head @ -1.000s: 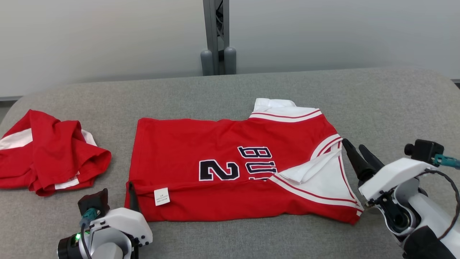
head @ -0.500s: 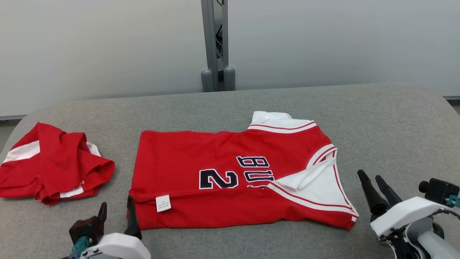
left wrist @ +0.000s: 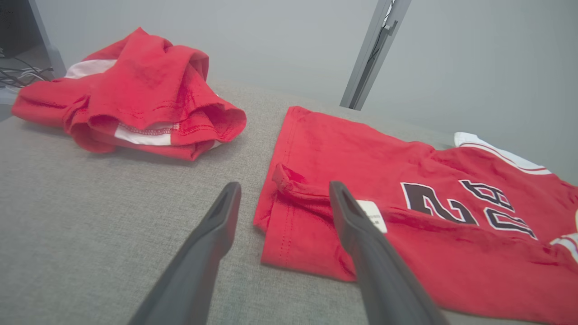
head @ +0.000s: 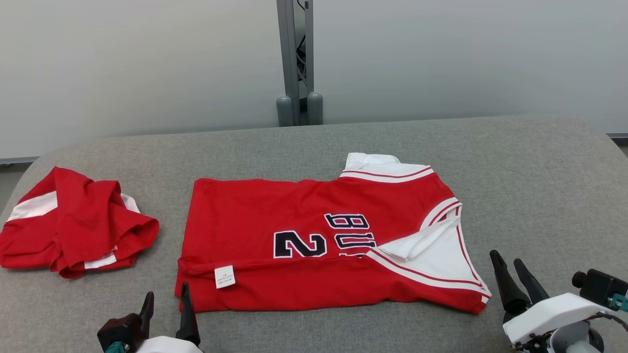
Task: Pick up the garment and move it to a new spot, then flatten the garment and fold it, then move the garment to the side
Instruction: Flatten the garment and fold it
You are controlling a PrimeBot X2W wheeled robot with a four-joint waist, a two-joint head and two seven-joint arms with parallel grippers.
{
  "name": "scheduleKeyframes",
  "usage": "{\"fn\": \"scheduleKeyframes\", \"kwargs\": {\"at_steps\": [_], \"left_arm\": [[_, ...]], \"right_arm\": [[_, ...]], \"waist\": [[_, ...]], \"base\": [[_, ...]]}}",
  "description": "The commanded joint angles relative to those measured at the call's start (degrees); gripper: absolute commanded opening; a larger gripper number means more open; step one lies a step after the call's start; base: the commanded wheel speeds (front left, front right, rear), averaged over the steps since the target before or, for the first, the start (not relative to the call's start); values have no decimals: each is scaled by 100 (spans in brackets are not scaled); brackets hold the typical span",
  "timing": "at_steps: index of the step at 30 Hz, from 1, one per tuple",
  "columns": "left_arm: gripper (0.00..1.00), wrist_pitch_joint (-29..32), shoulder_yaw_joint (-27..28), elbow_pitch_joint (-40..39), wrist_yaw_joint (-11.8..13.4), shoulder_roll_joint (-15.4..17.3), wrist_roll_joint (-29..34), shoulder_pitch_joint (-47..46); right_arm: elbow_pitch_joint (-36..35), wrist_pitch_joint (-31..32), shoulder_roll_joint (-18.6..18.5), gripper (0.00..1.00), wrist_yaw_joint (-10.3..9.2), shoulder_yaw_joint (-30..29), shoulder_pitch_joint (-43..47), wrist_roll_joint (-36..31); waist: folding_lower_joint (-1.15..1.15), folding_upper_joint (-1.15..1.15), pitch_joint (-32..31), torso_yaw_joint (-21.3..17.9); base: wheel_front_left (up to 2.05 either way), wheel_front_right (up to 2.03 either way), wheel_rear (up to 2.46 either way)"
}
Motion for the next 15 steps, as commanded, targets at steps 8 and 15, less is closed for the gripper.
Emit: {"fn": "scheduleKeyframes", "kwargs": {"at_steps": [8,15], "left_arm": [[100,-20,-363,751,-298,33,-884,-153],[100,-19,-781,1680,-630,27,-2231,-500]], "right_arm": [[437,123,131,100,-2,83,76,163],[798,398,321,100,-2,122,13,561]], "waist": [[0,0,16,-11],[0,0,66,-43]], "base": [[0,0,0],[0,0,0]]}}
